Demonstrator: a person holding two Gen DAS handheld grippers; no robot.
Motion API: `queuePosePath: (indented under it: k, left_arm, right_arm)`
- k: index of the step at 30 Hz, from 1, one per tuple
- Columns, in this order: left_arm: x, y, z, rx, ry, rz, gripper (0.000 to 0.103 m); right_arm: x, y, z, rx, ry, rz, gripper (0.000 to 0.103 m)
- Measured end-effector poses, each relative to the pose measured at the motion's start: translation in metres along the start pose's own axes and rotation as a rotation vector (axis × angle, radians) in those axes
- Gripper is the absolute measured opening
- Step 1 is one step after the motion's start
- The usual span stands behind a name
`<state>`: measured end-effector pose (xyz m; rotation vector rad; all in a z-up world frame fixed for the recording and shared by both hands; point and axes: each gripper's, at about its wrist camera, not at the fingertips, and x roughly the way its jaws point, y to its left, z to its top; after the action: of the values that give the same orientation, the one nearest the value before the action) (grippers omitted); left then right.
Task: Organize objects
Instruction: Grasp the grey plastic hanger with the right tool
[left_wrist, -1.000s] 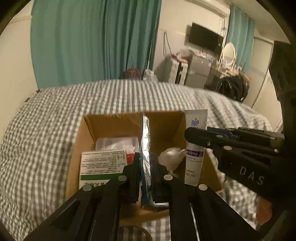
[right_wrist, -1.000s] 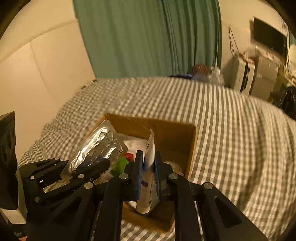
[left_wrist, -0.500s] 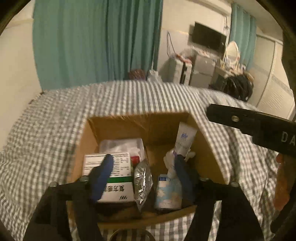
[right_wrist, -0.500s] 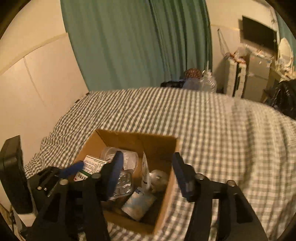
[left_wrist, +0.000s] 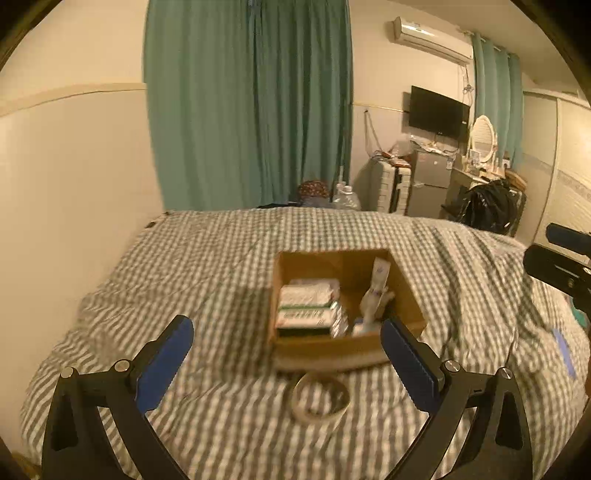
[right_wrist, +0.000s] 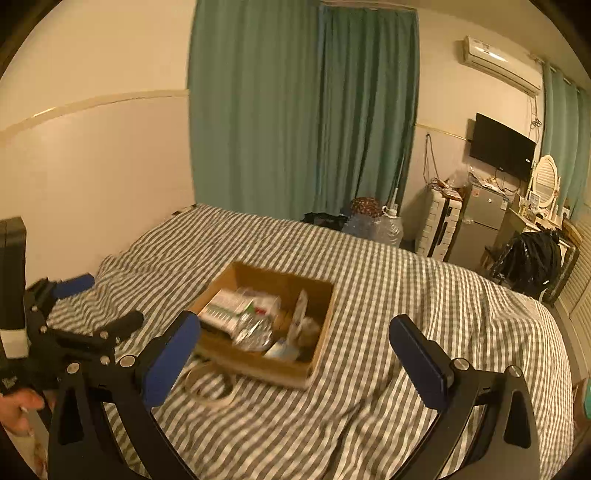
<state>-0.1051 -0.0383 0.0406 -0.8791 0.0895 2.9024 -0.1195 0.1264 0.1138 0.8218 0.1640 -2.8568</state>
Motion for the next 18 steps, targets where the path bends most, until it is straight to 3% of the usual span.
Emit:
queuePosePath:
  k: [6,11,15,18]
  left_arm:
    - [-0.025,0.015,-0.079,-0.001,0.053,0.119,0.103]
    - [-0.017,0.024,-0.143,-0.056,0.137,0.157,0.103]
    - [-0.002,0.04,-0.178,-0.108,0.213,0.154,0.103]
    - [0.002,0.048,-0.185,-0.121,0.229,0.18,0.103]
  right_arm:
    - [0.011,0.036,-0.074,-0.027,0.131,0.061,0.103]
    - [0.043,0.066,-0.135,-0.053,0.23,0.092,0.103]
    - [0.066,0.093,-0.176,-0.085,0.335,0.157,0.103]
    - [0.085,0.112,-0.194,-0.103,0.403,0.198,0.103]
